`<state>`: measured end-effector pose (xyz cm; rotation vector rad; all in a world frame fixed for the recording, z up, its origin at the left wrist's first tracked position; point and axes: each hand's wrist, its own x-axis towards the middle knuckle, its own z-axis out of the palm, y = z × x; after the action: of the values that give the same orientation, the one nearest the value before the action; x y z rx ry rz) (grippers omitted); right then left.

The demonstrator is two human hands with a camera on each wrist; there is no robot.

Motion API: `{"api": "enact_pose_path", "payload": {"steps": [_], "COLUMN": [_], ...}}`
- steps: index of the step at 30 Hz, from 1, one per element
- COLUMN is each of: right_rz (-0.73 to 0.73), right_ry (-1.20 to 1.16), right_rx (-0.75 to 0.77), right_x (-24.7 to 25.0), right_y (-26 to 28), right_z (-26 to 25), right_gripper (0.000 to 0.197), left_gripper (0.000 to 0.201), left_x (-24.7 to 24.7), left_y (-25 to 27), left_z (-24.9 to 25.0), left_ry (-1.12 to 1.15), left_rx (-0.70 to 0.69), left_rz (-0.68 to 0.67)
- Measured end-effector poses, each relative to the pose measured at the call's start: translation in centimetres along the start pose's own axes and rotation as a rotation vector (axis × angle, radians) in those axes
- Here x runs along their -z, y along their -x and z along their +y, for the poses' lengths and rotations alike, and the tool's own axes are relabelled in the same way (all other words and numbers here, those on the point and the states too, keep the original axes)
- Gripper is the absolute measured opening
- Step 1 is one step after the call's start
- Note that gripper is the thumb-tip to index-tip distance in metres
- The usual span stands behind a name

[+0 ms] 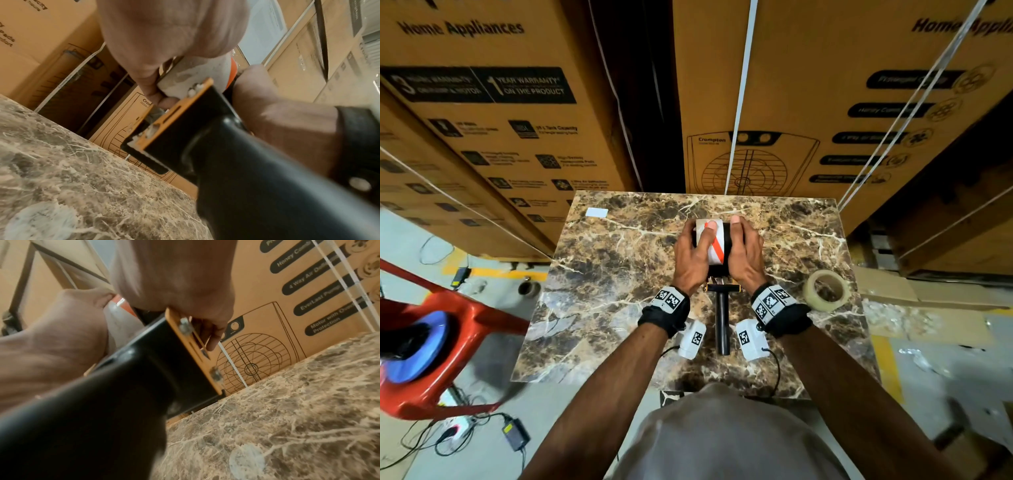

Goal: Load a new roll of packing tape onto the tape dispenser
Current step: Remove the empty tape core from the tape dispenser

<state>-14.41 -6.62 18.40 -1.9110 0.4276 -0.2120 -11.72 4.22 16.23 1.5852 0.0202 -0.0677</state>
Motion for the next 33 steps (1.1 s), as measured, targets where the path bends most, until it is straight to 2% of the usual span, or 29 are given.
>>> {"api": "enact_pose_path", "payload": {"steps": [3, 4, 7, 10, 12, 13, 14, 16, 18, 20, 23, 25, 27, 28, 30, 31, 33], "right_rz": [-0.027, -0.042, -0.063, -0.054, -0.029, -0.021, -0.033, -0.085, -0.142, -0.193, -0.222, -0.24, -0.307, -0.36, -0.418, -0.429, -0.468], "right_ry": [0.029, 0.024, -0.059, -0.115, -0.164, -0.193, -0.229, -0.279, -0.284, -0.33, -0.283, -0.191, -0.078, -0.03, 0.076, 0.12, 0.197], "right_rx": [-0.025, -0.054, -0.11, -0.163, -0.205, -0.206, -0.195, -0.187, -0.228, -0.244, -0.238, -0.262, -0.283, -0.298, -0.346, -0.358, -0.382], "right_x": [-0.1, -0.1, 0.1, 0.1, 0.2, 0.4, 0.7, 0.9, 0.5, 0.1, -0.1, 0.3, 0.8, 1.1, 1.3, 1.3, 1.0], "right_y": [0.1, 0.2, 0.4, -0.3, -1.4, -1.9, -2.2, -2.4, -2.4, -2.3, -2.6, -3.1, -3.7, -3.6, -3.5, -3.3, -2.5], "right_z": [0.1, 0.2, 0.3, 0.4, 0.7, 0.8, 1.1, 1.4, 2.2, 2.8, 3.8, 4.8, 6.0, 6.1, 7.0, 7.6, 8.4], "right_gripper": [0.08, 0.076, 0.058, 0.066, 0.067, 0.066, 0.065, 0.064, 0.062, 0.056, 0.056, 0.065, 0.082, 0.082, 0.064, 0.055, 0.049], "left_gripper": [0.076, 0.077, 0.06, 0.067, 0.068, 0.064, 0.058, 0.064, 0.067, 0.064, 0.03, 0.017, 0.025, 0.029, 0.029, 0.026, 0.023], "left_x": [0.5, 0.7, 0.9, 1.3, 2.0, 2.5, 3.2, 4.5, 5.1, 5.2, 5.2, 5.8, 6.7, 7.2, 7.6, 7.7, 8.0], "left_y": [-0.4, -0.5, -0.2, 1.1, 2.7, 3.6, 4.3, 5.0, 4.9, 4.5, 4.6, 4.3, 3.2, 2.6, 2.5, 2.9, 3.3], "left_z": [-0.7, -0.7, 0.0, -0.7, -1.8, -1.8, -1.9, -2.5, -3.5, -4.4, -5.1, -6.4, -10.0, -11.7, -11.6, -9.9, -9.3], "left_ry": [-0.02, -0.039, -0.066, -0.133, -0.084, -0.042, -0.024, 0.064, 0.111, 0.026, -0.197, -0.312, -0.388, -0.47, -0.689, -0.788, -0.967], "left_rx": [0.09, 0.121, 0.085, 0.09, 0.21, 0.291, 0.404, 0.644, 0.785, 0.802, 0.69, 0.638, 0.633, 0.618, 0.543, 0.496, 0.409], "left_rz": [-0.047, -0.081, -0.189, -0.117, -0.057, -0.107, -0.206, -0.444, -0.557, -0.563, -0.508, -0.468, -0.369, -0.341, -0.333, -0.349, -0.393]}}
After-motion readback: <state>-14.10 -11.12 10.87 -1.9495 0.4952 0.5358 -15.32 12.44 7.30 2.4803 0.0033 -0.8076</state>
